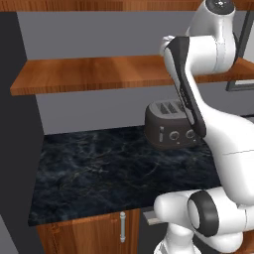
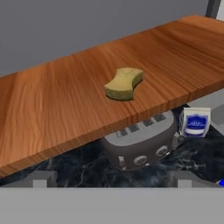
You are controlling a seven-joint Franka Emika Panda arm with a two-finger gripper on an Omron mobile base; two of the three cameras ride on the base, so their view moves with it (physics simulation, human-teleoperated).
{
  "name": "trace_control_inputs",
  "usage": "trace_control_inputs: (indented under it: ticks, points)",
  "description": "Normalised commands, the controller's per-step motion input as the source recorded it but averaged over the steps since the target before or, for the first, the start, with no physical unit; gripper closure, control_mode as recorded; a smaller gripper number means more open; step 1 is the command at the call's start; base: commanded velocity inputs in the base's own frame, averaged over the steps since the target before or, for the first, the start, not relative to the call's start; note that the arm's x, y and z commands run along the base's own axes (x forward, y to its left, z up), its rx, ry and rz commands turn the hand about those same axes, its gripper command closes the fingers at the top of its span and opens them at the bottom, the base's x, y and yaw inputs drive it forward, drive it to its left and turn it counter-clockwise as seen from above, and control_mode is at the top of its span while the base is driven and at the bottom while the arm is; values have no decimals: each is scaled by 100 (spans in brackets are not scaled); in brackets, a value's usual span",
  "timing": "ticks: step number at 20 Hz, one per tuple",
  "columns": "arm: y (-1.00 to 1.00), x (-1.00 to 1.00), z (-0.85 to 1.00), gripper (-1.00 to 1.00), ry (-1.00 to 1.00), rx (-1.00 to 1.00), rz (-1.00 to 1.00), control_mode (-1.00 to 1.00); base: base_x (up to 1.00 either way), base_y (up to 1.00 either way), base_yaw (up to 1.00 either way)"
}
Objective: Open the cabinet. Pick the sponge and place it next to the sink. Then close the cabinet.
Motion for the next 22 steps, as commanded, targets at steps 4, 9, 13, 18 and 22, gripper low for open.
trace_control_inputs:
  ticks: [4,9,13,18,22]
  points:
    - [-24,35,-25,-100,-1,0,1,-100,0,0,0]
    - [-34,48,-4,-100,-1,0,0,-100,0,0,0]
    - [-22,53,-18,-100,0,0,0,-100,0,0,0]
    - [-1,46,-26,-100,0,0,0,-100,0,0,0]
    - [0,34,-8,-100,0,0,0,-100,0,0,0]
